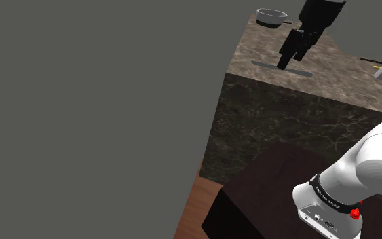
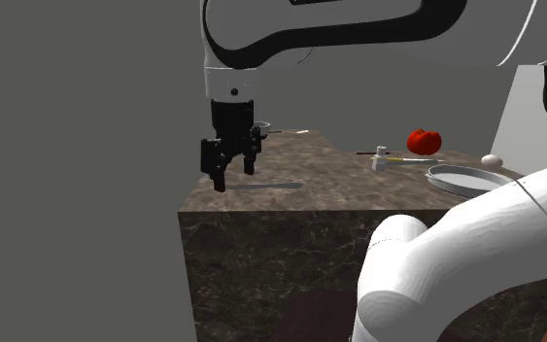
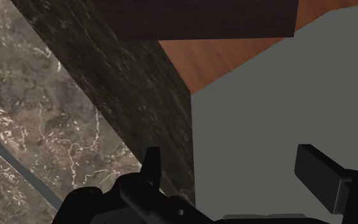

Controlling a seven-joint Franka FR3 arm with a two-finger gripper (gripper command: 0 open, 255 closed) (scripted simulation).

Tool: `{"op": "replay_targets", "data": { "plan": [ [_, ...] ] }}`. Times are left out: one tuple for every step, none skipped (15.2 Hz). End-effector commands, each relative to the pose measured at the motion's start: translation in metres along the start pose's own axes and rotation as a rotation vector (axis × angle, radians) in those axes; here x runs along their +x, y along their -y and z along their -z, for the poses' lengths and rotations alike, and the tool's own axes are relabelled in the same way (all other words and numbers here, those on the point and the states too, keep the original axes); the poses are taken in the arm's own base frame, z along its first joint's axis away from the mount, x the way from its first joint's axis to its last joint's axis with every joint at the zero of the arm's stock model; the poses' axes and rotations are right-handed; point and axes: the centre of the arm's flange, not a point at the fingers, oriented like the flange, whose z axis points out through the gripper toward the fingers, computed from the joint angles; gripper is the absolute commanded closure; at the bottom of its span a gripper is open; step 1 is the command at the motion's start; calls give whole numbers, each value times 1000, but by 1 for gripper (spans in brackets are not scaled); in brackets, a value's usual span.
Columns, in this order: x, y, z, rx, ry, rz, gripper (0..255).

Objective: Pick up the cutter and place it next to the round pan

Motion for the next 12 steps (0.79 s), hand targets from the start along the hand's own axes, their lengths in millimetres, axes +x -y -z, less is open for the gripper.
{"op": "replay_targets", "data": {
  "plan": [
    [0,0,0,0,0,0,0],
    [1,-13,-4,2,4,25,0],
    [3,-26,-7,4,8,50,0],
    [5,-39,-11,6,13,75,0],
    [7,-52,-15,8,17,100,0],
    [9,-64,-18,10,21,125,0],
    [12,-77,-22,12,25,151,0],
    [15,-90,-26,14,30,176,0],
    [19,-102,-30,16,34,201,0],
    [23,-115,-34,18,38,226,0],
    [27,-127,-38,20,42,251,0],
    [31,-139,-42,22,47,276,0]
  ]
}}
